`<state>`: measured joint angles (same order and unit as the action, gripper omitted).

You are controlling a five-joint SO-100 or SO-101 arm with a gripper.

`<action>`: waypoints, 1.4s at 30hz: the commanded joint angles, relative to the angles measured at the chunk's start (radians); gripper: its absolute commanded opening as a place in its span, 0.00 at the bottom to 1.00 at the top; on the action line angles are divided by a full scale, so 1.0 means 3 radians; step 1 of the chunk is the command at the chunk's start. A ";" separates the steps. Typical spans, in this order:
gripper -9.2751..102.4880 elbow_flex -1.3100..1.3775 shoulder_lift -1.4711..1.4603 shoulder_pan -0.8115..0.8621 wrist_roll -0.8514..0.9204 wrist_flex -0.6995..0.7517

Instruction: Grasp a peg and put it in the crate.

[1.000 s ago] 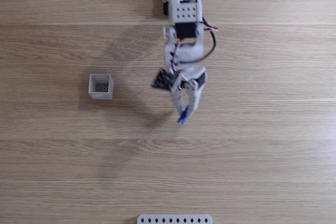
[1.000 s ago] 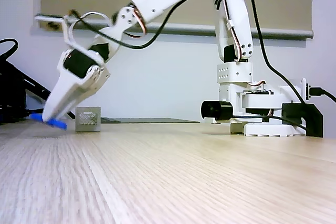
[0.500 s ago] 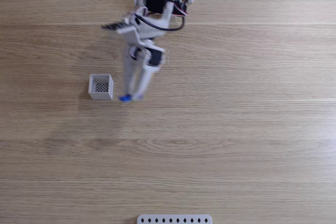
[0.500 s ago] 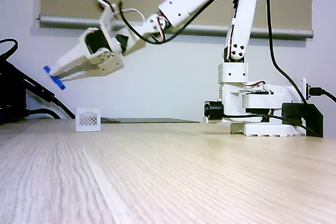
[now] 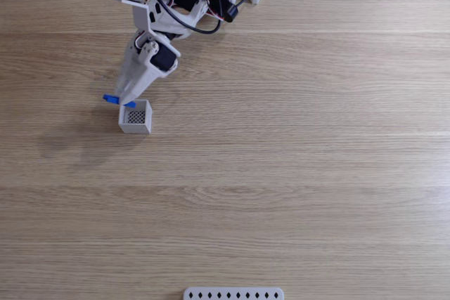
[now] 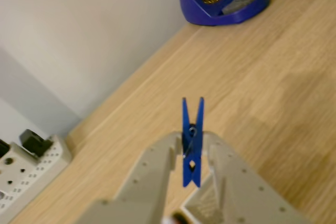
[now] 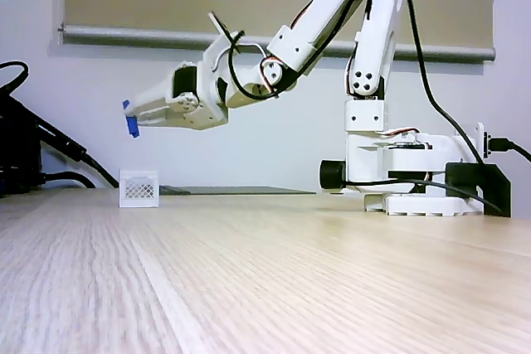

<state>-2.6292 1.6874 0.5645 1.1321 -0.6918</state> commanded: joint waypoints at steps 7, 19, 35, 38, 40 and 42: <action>0.09 0.0046 -0.0327 -0.0026 0.0036 -0.0286; 0.26 0.0000 -0.0327 -0.0026 0.0031 -0.0230; 0.09 0.0000 -0.0235 -0.0251 -0.0061 -0.0097; 0.07 -0.0005 0.0020 -0.0501 -0.0363 0.0235; 0.07 -0.0005 0.0286 -0.0675 -0.0741 0.0547; 0.07 0.0000 0.0598 -0.0833 -0.1197 0.0946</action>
<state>-2.6461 1.6828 0.3758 0.9649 -0.5308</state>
